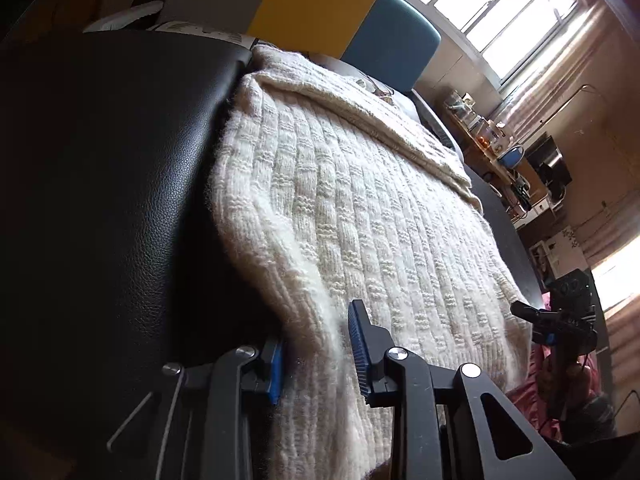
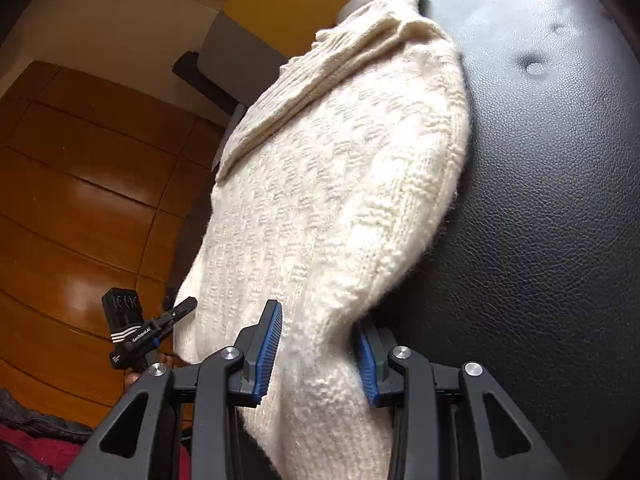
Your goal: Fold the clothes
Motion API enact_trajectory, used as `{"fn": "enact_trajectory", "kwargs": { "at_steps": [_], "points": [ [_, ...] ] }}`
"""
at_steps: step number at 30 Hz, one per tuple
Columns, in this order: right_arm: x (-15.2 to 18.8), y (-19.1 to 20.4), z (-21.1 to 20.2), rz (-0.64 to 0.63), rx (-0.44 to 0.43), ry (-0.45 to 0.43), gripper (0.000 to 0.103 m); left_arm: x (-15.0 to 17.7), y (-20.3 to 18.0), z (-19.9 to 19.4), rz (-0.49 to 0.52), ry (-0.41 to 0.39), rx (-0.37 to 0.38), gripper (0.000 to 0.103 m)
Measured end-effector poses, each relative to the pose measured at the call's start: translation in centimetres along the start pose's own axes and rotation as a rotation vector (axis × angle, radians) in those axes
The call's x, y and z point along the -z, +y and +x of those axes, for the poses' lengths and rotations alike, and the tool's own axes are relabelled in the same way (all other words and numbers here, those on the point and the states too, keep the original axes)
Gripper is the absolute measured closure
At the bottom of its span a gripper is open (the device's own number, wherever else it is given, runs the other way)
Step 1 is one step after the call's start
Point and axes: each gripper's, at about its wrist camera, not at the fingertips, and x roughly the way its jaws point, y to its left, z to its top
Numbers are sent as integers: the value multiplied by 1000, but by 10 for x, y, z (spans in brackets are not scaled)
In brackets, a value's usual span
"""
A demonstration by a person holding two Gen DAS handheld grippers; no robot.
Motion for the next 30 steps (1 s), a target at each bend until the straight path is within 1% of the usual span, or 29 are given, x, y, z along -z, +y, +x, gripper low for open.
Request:
{"fn": "enact_trajectory", "kwargs": {
  "at_steps": [2, 4, 5, 6, 8, 9, 10, 11, 12, 13, 15, 16, 17, 18, 19, 20, 21, 22, 25, 27, 30],
  "points": [
    [3, -3, -2, 13, -26, -13, 68, 0, 3, 0, -11, -6, 6, 81],
    [3, -7, -3, 30, -62, 11, 68, 2, 8, -1, -35, -12, 24, 82],
    [0, -4, 0, 28, -67, 25, 68, 2, 10, -1, -48, -15, 32, 81],
    [2, -3, 0, 24, -60, 12, 68, 2, 11, 0, -55, -17, 37, 80],
    [4, -2, -1, 16, -46, -13, 68, 1, 10, 1, -64, -24, 58, 73],
    [6, 1, -1, 4, -32, -20, 68, 0, 8, 1, -64, -27, 74, 59],
    [7, 3, -1, -9, -18, -28, 68, -1, 4, 2, -58, -28, 97, 39],
    [8, 5, -1, -20, -5, -34, 68, -2, -1, 2, -52, -30, 119, 29],
    [8, 5, -1, -14, -3, -34, 68, -2, -6, 4, -39, -26, 123, 19],
    [8, 5, -2, -9, -1, -33, 68, -3, -13, 6, -10, -12, 90, 19],
    [6, 2, -2, 12, -5, -26, 68, -4, -25, 9, 59, 12, 22, 21],
    [5, 0, -2, 25, -10, -20, 68, -3, -29, 10, 80, 17, -2, 26],
    [5, -1, -3, 27, -4, -19, 71, -3, -30, 10, 95, 20, -19, 28],
    [5, -2, -5, 28, 2, -17, 75, -3, -29, 8, 93, 19, -24, 33],
    [6, -2, -5, 20, 15, -18, 78, -3, -26, 7, 77, 16, -28, 42],
    [6, -2, -4, 12, 28, -18, 81, -4, -21, 5, 54, 15, -35, 49],
    [7, -2, -5, 11, 27, -22, 81, -4, -14, 4, 32, 16, -41, 66],
    [8, -3, -5, 10, 25, -26, 81, -5, -8, 3, 6, 17, -40, 79],
    [10, -1, -7, 10, 10, -41, 75, -4, 8, 1, -70, 18, -4, 86],
    [12, 4, -5, 19, 22, -60, 68, -2, 10, 1, -85, 11, 4, 86],
    [14, 7, -3, 27, 34, -85, 68, 1, 10, 1, -102, -7, 10, 86]
  ]
}}
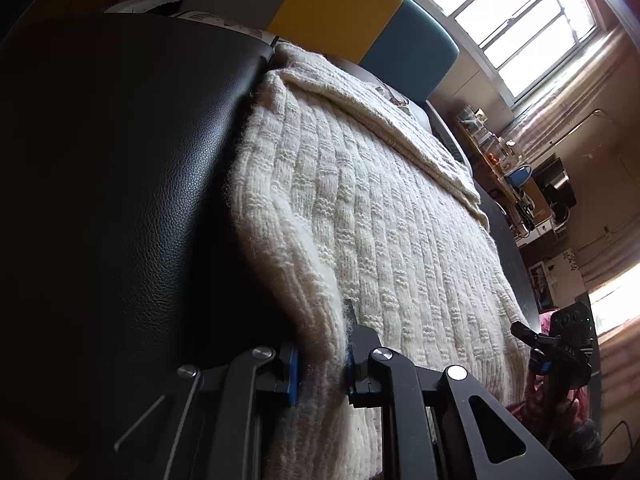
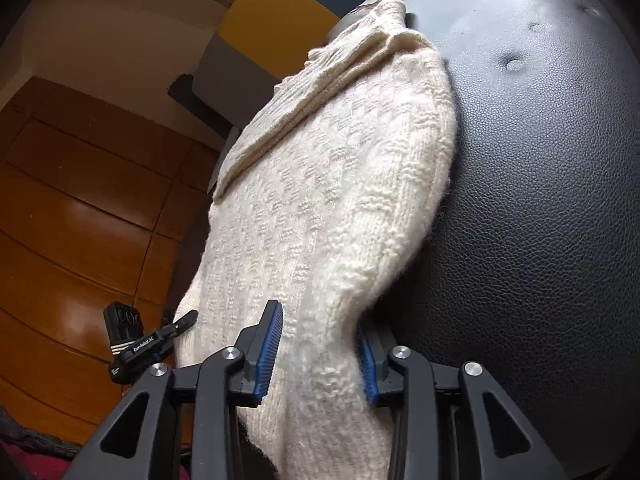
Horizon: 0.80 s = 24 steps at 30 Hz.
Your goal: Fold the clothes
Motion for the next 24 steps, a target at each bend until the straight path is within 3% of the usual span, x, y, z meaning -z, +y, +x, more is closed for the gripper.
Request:
{"fn": "enact_trajectory", "kwargs": {
  "at_steps": [7, 8, 10, 11, 14, 18, 21, 24],
  "points": [
    [0, 6, 3, -37, 26, 21, 69, -5, 12, 1, -107, 30, 65, 85],
    [-1, 5, 3, -37, 44, 33, 73, -6, 12, 1, -110, 36, 62, 86],
    [-1, 7, 3, -57, 94, 43, 87, -7, 8, 1, -90, 40, 35, 90],
    [0, 9, 3, -76, 116, 44, 89, -5, 4, 1, -64, 35, 13, 91],
    [4, 25, 7, -174, 202, 50, 90, -3, -4, 0, -13, 33, -27, 92],
    [12, 37, 4, -288, 266, 76, 90, 2, -3, -6, 11, 46, -28, 93],
    [19, 39, -2, -312, 282, 100, 90, 10, -1, -13, 19, 61, -15, 93],
    [22, 36, -9, -266, 230, 127, 90, 19, 1, -21, 4, 87, 23, 93]
  ]
}}
